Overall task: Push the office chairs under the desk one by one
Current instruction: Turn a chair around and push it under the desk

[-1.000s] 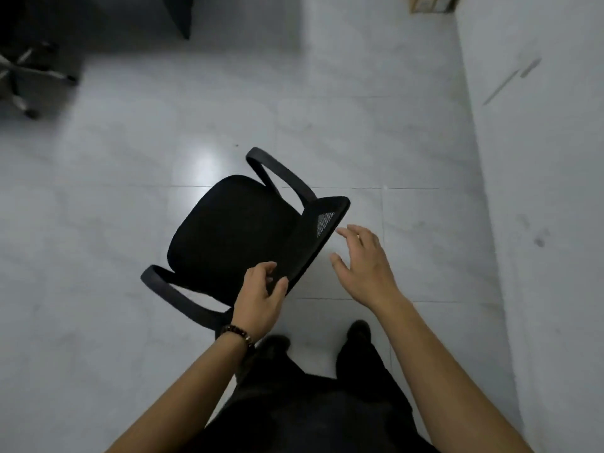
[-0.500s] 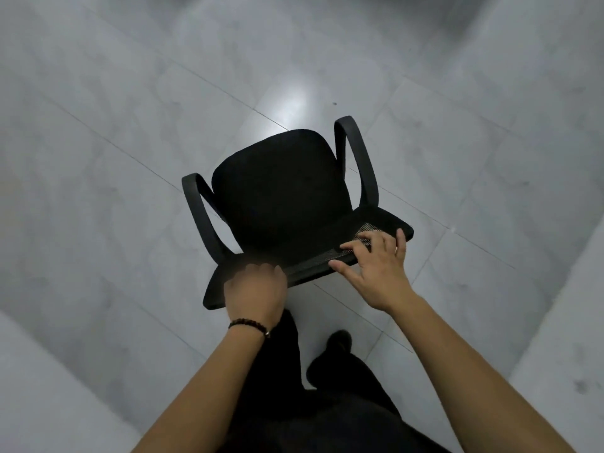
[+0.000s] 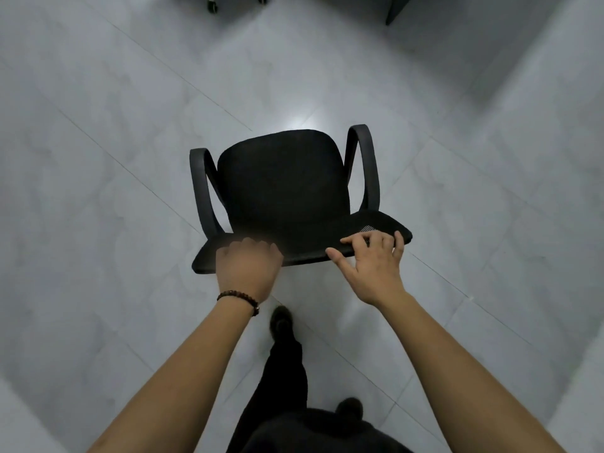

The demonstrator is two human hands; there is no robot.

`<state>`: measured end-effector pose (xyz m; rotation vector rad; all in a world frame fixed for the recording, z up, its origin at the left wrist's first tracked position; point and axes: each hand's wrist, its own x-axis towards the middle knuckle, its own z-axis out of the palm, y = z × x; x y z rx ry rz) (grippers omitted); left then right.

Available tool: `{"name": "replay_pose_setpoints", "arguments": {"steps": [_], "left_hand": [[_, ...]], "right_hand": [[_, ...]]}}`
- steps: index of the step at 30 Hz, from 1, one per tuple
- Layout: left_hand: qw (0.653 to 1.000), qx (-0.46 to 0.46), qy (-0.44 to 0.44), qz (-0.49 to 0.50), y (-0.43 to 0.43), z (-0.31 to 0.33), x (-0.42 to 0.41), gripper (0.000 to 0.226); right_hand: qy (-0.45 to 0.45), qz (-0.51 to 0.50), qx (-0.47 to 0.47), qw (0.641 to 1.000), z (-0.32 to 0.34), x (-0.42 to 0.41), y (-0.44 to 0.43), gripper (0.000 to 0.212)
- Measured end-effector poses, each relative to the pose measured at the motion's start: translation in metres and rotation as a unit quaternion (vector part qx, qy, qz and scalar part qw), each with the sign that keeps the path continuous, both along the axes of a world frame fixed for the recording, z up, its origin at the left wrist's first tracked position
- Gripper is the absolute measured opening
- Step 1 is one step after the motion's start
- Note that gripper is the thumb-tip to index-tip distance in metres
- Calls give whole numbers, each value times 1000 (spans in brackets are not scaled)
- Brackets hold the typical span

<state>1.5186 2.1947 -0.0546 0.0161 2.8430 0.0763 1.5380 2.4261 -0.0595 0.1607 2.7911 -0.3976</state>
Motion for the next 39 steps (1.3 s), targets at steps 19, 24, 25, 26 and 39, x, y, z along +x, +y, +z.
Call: {"name": "replay_pose_setpoints", "arguments": {"steps": [19, 24, 25, 26, 39], "left_hand": [[998, 6, 33, -57, -33, 5, -343, 68], [998, 26, -22, -51, -41, 12, -466, 70], [998, 31, -33, -46, -45, 13, -490, 70], [998, 33, -44, -42, -48, 13, -512, 68], [993, -17, -22, -112, -122, 17, -741, 85]], "right_hand": [[56, -62, 37, 996, -9, -325, -34, 69], [50, -39, 25, 998, -2, -454, -35, 72], [49, -33, 23, 998, 0, -480, -38, 72], [49, -27, 20, 998, 2, -503, -41, 71], [36, 13, 33, 999, -2, -705, -99, 67]]}}
